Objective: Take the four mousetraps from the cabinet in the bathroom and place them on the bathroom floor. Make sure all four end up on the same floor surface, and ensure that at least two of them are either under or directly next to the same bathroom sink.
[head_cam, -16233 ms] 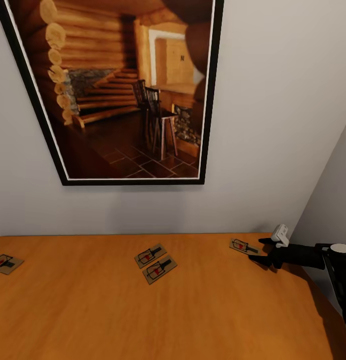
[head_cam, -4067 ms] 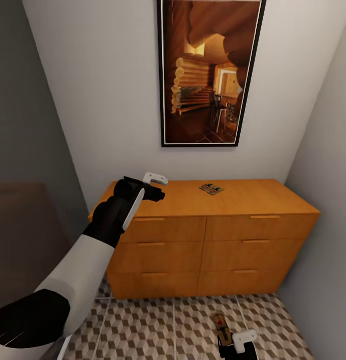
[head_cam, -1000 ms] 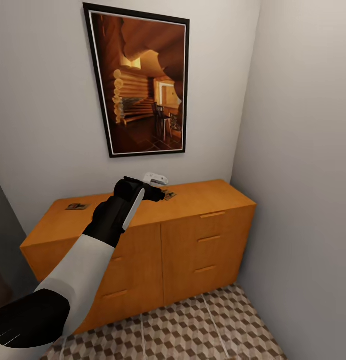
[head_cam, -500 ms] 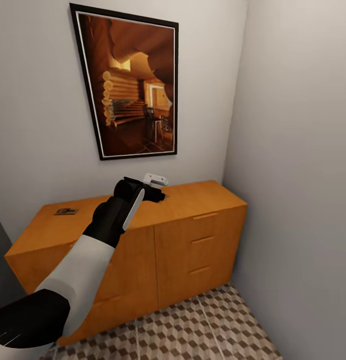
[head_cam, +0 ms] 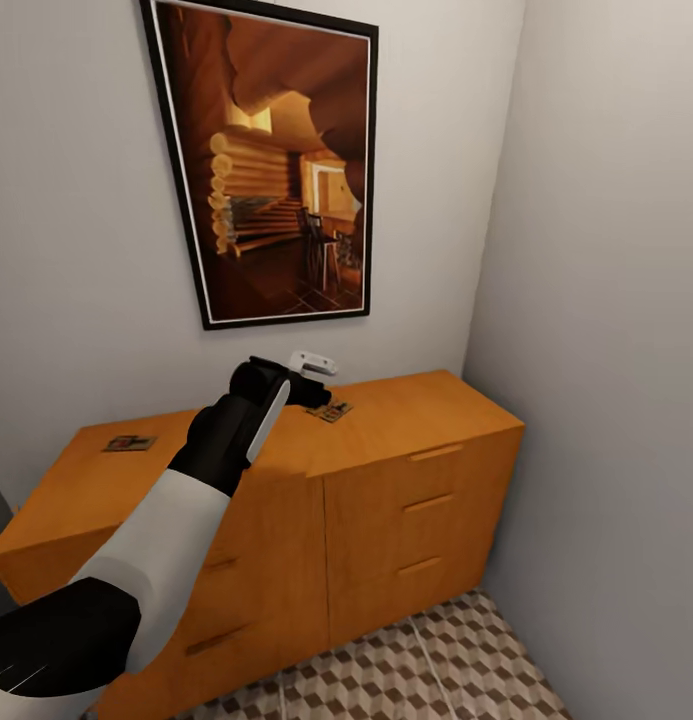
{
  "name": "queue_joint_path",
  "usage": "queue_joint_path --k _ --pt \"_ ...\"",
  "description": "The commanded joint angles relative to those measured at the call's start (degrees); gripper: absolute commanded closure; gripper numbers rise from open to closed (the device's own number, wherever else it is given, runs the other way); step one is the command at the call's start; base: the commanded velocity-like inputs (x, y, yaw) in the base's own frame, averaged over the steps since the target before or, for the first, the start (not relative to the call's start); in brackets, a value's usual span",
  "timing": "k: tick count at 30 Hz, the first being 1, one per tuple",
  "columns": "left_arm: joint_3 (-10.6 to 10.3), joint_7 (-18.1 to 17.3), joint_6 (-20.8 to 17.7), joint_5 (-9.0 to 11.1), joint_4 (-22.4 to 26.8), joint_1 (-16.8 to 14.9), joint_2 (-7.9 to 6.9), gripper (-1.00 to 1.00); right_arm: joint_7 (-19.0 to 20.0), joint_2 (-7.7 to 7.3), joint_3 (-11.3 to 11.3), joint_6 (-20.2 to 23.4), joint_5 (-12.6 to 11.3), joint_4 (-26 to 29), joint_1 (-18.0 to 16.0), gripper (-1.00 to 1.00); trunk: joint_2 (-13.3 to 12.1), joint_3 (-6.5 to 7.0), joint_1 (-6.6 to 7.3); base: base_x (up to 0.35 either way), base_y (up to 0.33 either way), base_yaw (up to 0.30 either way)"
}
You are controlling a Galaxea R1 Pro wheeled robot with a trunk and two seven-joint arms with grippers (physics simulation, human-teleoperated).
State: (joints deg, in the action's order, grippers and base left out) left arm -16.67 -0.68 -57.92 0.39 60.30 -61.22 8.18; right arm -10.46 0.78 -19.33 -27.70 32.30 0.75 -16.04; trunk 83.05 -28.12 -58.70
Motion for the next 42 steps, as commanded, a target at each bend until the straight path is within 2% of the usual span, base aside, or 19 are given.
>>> queue_joint_path --k 1,5,11,14,18,21,25,33,42 --pt "0.0 -0.8 -0.2 0.0 -0.1 0.0 0.00 -1.00 -0.2 0.01 -0.3 -0.1 0.4 0.0 0.0 1.00 0.0 -0.06 -0.03 0.287 0.021 0.000" --pt "0.0 -4.4 -0.1 0.0 -0.7 0.0 0.00 -1.00 -0.2 0.01 -0.3 -0.1 0.4 0.0 0.0 1.00 0.0 -0.06 -0.03 0.226 0.008 0.000" --pt "0.0 -6.5 -0.1 0.0 -1.7 0.0 0.00 -1.00 -0.2 0.01 -0.3 -0.1 0.4 0.0 0.0 1.00 0.0 -0.06 -0.03 0.071 0.002 0.000" --pt "-0.8 -6.8 -0.1 0.0 -1.8 0.0 -0.02 -1.00 -0.2 0.01 -0.3 -0.1 0.4 0.0 0.0 1.00 0.0 -0.06 -0.03 0.010 0.000 0.000" --pt "-4.0 -6.9 -0.1 0.0 -1.9 0.0 -0.14 -1.00 -0.2 0.01 -0.3 -0.1 0.4 0.0 0.0 1.00 0.0 -0.06 -0.03 0.003 0.000 0.000" --pt "-4.8 -6.9 -0.1 0.0 -1.9 0.0 -0.15 -1.00 -0.2 0.01 -0.3 -0.1 0.4 0.0 0.0 1.00 0.0 -0.06 -0.03 0.000 0.000 0.000" --pt "-5.1 -7.5 -0.1 0.0 -1.9 0.0 -0.17 -1.00 -0.2 0.01 -0.3 -0.1 0.4 0.0 0.0 1.00 0.0 -0.06 -0.03 0.000 0.000 0.000" --pt "-5.1 -11.4 0.0 -0.1 -1.8 0.0 -0.69 -1.00 -0.2 0.01 -0.3 -0.1 0.4 0.0 0.0 1.00 0.0 -0.06 -0.03 0.000 0.000 0.000" --pt "-5.1 -11.9 0.0 -0.1 -1.9 0.0 -0.86 -1.00 -0.2 0.06 -0.3 -0.1 0.4 0.0 0.0 1.00 0.0 -0.15 -0.03 0.000 0.000 0.000"
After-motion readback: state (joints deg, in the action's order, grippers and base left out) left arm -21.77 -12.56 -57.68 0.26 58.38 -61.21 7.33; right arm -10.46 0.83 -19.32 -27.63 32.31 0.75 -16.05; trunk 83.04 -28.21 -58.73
